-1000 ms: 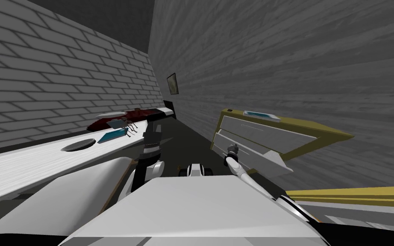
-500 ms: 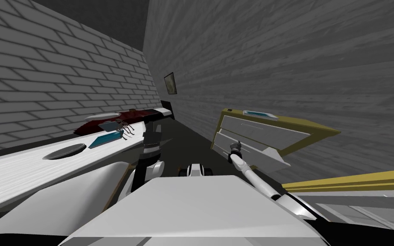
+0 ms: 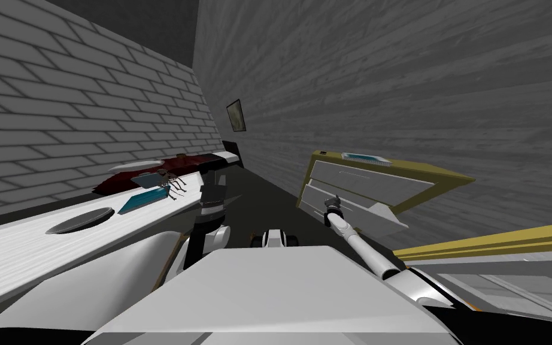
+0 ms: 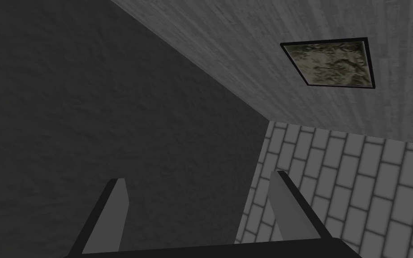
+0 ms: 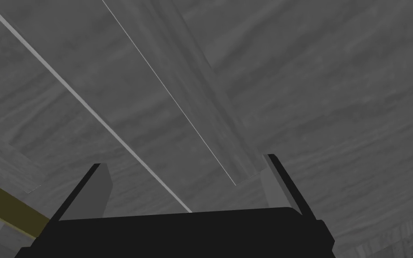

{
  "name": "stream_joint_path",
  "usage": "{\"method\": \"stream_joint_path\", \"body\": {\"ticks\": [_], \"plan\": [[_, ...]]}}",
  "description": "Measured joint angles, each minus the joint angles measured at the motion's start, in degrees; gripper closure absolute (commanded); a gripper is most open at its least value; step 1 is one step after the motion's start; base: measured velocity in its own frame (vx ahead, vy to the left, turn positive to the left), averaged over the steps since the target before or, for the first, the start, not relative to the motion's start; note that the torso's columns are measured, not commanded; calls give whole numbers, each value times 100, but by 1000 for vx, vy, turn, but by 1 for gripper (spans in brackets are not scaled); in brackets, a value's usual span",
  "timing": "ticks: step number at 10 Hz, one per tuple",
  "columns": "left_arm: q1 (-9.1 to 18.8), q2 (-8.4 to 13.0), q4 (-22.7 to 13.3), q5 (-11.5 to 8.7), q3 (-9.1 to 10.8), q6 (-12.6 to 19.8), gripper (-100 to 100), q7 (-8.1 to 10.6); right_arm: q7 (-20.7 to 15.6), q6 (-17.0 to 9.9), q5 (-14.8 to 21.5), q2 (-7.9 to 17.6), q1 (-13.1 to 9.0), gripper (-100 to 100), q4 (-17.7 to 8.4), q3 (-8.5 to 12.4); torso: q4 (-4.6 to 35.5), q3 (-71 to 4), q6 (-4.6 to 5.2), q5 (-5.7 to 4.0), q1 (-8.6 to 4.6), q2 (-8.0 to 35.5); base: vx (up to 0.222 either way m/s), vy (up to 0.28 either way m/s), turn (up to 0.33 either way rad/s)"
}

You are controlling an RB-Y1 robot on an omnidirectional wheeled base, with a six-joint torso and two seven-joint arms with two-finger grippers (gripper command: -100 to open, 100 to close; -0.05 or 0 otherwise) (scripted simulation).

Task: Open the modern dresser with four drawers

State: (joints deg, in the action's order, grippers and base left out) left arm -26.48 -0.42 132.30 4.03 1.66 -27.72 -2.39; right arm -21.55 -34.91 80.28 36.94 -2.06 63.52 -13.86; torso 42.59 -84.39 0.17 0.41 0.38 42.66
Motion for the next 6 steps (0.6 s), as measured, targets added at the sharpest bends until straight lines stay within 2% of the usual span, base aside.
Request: {"method": "stream_joint_path", "body": {"ticks": [1,6], "plan": [[0,1,0,0,0,0,0,0,12,41,-1,4,14,0,-14,4,-1,2,-15,-11,-17,0,2,9,-1],[0,1,0,0,1,0,0,0,9,67,-11,-28,49,0,-39,-25,-23,-14,-16,-31,-28,-30,0,0,0]]}}
